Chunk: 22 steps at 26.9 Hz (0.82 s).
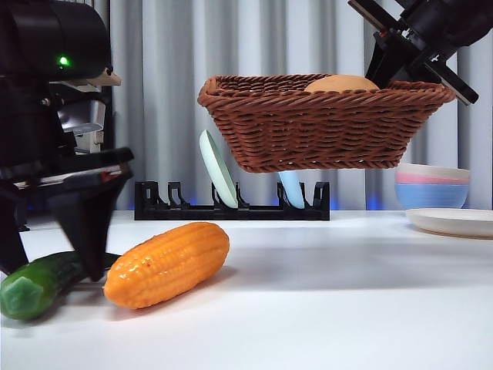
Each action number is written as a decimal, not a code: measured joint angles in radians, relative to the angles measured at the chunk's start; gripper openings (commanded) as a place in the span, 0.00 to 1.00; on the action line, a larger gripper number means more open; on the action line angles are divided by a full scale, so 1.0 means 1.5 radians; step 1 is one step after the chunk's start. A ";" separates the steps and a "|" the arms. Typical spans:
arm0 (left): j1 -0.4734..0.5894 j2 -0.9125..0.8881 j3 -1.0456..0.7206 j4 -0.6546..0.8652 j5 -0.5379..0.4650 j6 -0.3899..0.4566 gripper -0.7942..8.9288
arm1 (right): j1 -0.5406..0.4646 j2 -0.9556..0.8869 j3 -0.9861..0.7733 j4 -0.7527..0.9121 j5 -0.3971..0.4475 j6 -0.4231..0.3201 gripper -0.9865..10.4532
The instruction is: Pick up the basket,pick up the corn from the table,pick up the potato from the table,pick up the cucumber from the table,put all items into the basket
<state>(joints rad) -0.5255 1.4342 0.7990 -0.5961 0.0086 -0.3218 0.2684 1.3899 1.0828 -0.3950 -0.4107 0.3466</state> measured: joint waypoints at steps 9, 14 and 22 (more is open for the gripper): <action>0.001 -0.001 0.005 -0.061 -0.015 0.064 0.07 | 0.000 0.000 0.000 0.000 0.000 -0.002 0.07; 0.000 -0.048 -0.009 -0.188 0.078 0.106 0.07 | 0.000 0.000 0.000 0.000 0.001 -0.002 0.07; -0.001 -0.261 0.076 -0.285 0.106 0.120 0.07 | 0.000 0.000 0.000 0.000 0.001 -0.002 0.07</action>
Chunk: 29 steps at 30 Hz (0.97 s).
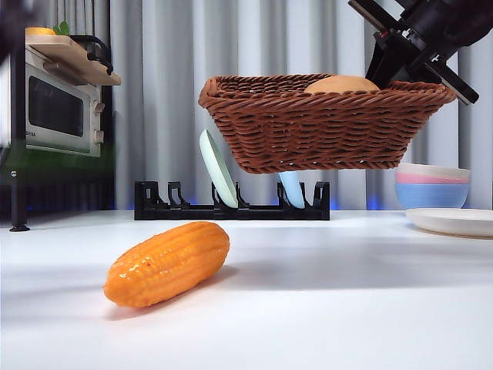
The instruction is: Pick up the basket,pick up the corn from the table,pick up the potato from the table,pick up the cucumber from the table,put all items into the basket
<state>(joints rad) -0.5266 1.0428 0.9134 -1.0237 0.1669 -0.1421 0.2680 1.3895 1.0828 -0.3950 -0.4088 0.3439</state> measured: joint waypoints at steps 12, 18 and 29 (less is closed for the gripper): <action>-0.028 -0.024 0.233 0.293 -0.028 -0.044 0.07 | 0.000 0.000 0.000 0.000 0.001 0.000 0.07; -0.067 0.081 0.259 0.371 -0.051 -0.046 0.07 | 0.003 -0.001 0.000 0.000 0.001 0.000 0.07; -0.145 0.319 0.394 0.344 -0.138 0.003 0.07 | 0.022 -0.001 0.000 0.000 0.003 0.000 0.07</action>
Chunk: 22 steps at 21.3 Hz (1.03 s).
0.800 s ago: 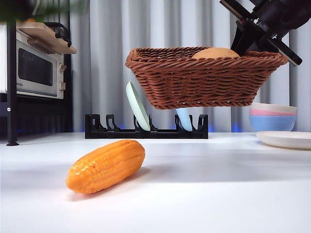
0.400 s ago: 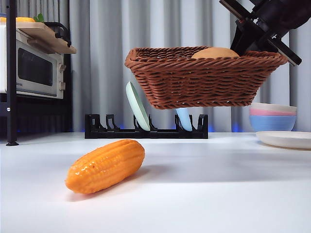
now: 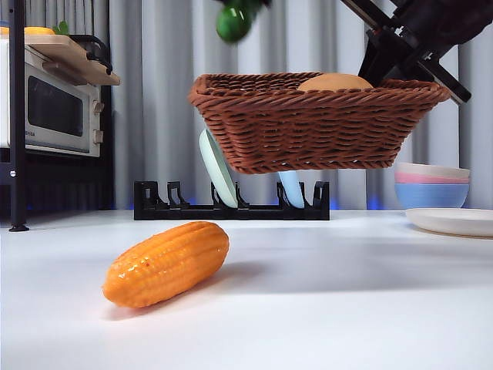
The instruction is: Pick up the basket,pick up the corn from the table,pick up the potato from the table,pick up the cucumber from the table,put all items into the basket
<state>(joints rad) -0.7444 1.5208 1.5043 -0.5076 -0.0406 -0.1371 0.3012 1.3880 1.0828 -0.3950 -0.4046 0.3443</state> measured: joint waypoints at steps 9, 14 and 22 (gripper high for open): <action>-0.008 0.100 0.018 -0.058 -0.026 0.016 0.65 | 0.001 0.000 0.000 0.000 -0.001 0.000 0.07; -0.008 0.100 0.028 -0.095 -0.012 0.017 0.66 | 0.001 0.000 0.000 0.000 -0.002 0.000 0.07; -0.008 -0.136 0.163 -0.405 -0.006 0.034 0.66 | -0.006 0.000 0.000 0.002 -0.003 0.000 0.07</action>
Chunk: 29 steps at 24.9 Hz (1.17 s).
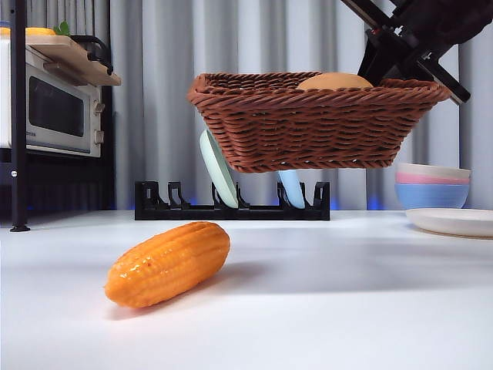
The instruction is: Pick up the basket,pick up the corn from the table,pick up the potato from the table,pick up the cucumber from the table,put all items into the basket
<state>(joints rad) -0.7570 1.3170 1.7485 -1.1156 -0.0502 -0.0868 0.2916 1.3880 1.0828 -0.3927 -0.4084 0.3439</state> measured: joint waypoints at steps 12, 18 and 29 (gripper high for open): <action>-0.055 -0.110 -0.223 -0.071 0.000 -0.046 0.66 | -0.063 0.000 0.012 0.033 -0.002 0.000 0.07; -0.058 -0.083 -0.408 0.079 0.013 -0.073 0.66 | -0.093 -0.005 0.024 0.033 -0.002 0.000 0.07; -0.038 0.083 -0.452 0.265 0.036 -0.078 0.66 | -0.120 -0.008 0.030 0.032 -0.002 0.000 0.07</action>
<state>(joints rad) -0.8139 1.4422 1.0702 -0.7177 0.0040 -0.2039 0.1123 1.3766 1.1278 -0.3443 -0.4118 0.3443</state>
